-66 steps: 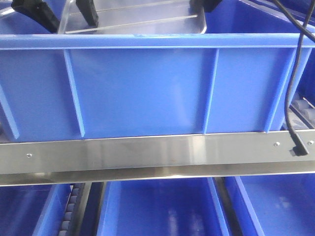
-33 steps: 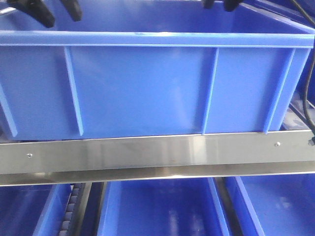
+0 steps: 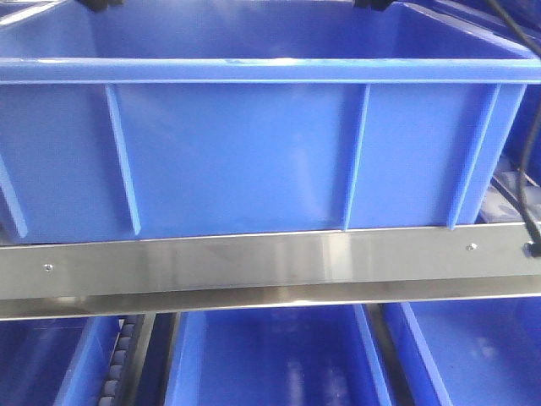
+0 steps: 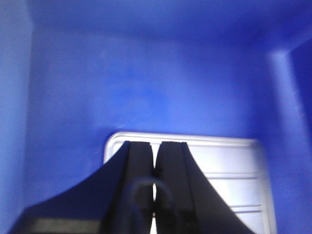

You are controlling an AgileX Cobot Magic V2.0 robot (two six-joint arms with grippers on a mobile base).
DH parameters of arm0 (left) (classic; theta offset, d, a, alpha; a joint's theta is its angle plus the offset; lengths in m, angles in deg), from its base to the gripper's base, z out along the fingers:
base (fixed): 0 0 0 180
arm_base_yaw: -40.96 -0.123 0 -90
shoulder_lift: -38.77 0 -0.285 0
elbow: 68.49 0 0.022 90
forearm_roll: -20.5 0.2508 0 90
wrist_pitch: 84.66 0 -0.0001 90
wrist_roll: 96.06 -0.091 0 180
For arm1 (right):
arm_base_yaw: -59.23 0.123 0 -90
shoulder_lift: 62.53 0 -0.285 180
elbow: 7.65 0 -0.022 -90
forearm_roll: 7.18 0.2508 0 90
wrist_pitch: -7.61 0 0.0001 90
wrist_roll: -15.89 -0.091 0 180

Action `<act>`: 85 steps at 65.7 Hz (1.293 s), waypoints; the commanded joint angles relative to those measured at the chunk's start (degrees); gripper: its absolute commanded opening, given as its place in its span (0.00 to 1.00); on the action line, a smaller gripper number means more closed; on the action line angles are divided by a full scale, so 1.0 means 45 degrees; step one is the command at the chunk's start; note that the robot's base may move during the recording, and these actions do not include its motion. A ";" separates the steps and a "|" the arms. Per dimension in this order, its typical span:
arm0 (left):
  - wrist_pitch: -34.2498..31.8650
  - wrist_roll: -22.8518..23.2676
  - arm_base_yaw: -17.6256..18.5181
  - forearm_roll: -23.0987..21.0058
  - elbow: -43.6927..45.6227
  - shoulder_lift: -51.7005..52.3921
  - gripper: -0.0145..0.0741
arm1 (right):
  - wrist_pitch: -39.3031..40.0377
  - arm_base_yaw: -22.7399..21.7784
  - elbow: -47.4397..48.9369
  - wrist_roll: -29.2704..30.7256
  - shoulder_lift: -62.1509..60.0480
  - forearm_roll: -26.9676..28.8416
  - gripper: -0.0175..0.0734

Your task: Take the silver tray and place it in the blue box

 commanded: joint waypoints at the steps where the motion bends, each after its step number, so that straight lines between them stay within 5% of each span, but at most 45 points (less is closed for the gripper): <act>1: -0.2383 0.0101 0.0269 -0.0232 -0.1078 0.1536 0.15 | 0.2708 0.0093 -0.1322 0.0196 -0.1650 0.0133 0.25; 11: -0.5280 0.0101 0.0596 0.0051 -0.4637 0.3765 0.16 | 0.6433 0.0199 -0.5177 0.0220 -0.3943 0.0000 0.25; 24: -0.8583 0.0101 0.0595 0.1605 -0.8361 0.6660 0.16 | 1.0488 0.0199 -0.9162 0.0220 -0.6697 -0.2104 0.25; 45: -0.8038 0.0101 0.0595 0.1699 -1.1993 1.2031 0.16 | 1.0034 0.0199 -1.2501 0.0220 -1.1239 -0.2301 0.25; 58: -0.5551 0.0101 0.0595 0.1699 -1.2815 1.5333 0.15 | 0.9879 0.0199 -1.3604 0.0220 -1.3729 -0.2301 0.25; 85: -0.5327 0.0101 0.0595 0.1699 -1.2920 1.6503 0.15 | 0.9731 0.0199 -1.3706 0.0220 -1.4263 -0.2301 0.25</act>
